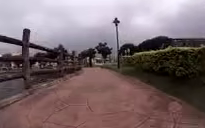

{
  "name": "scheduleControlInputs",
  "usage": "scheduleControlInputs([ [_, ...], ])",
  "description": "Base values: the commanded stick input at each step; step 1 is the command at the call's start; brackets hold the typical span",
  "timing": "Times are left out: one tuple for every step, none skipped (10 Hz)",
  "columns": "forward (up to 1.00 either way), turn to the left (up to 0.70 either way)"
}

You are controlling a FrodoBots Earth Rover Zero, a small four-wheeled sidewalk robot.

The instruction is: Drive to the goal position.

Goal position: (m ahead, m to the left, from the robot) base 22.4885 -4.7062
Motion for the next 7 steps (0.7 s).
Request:
scheduleControlInputs([
  [1.00, 0.00],
  [1.00, 0.00],
  [1.00, 0.00],
  [1.00, 0.00],
  [1.00, 0.09],
  [1.00, 0.32],
  [1.00, 0.18],
])
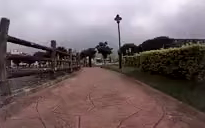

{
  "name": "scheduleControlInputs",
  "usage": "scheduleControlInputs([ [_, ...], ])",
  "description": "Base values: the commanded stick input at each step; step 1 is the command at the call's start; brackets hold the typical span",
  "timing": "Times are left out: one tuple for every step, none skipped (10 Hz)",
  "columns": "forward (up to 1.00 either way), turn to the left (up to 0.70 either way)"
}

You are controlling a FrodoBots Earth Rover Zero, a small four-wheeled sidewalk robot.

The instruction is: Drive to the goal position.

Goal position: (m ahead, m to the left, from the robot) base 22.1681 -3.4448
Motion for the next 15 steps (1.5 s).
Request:
scheduleControlInputs([
  [1.00, 0.00],
  [1.00, 0.00],
  [1.00, 0.00],
  [1.00, 0.00],
  [1.00, 0.00],
  [1.00, 0.00],
  [1.00, 0.00],
  [1.00, 0.00],
  [1.00, 0.00],
  [1.00, 0.00],
  [1.00, 0.00],
  [1.00, 0.06],
  [1.00, 0.36],
  [1.00, 0.40],
  [1.00, 0.27],
])
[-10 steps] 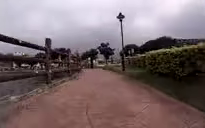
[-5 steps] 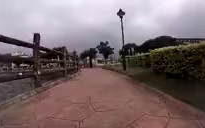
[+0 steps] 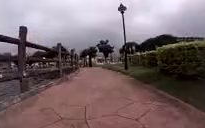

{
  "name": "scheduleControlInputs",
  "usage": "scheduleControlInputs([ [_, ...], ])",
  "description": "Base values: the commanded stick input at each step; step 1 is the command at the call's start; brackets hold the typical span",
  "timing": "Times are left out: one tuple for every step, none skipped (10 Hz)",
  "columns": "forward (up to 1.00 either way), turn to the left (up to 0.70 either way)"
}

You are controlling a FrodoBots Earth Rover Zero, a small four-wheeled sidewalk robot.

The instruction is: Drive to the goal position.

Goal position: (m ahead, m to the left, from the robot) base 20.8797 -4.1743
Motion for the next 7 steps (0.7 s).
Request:
scheduleControlInputs([
  [1.00, 0.00],
  [1.00, 0.00],
  [1.00, 0.00],
  [1.00, 0.00],
  [1.00, 0.00],
  [1.00, 0.00],
  [1.00, 0.00],
])
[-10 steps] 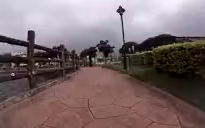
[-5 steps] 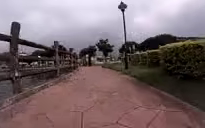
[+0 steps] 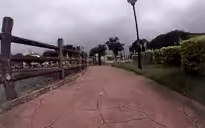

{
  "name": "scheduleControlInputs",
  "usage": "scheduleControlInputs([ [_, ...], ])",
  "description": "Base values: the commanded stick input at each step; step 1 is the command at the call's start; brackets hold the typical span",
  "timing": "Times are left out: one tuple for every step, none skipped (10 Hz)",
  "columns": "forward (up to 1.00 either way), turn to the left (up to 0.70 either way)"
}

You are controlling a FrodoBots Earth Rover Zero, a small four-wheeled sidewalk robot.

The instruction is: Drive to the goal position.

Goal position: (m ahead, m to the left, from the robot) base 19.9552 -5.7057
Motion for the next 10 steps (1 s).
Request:
scheduleControlInputs([
  [1.00, 0.00],
  [1.00, 0.00],
  [1.00, 0.00],
  [1.00, 0.00],
  [1.00, 0.00],
  [1.00, 0.00],
  [1.00, 0.00],
  [1.00, 0.00],
  [1.00, 0.00],
  [1.00, 0.00],
])
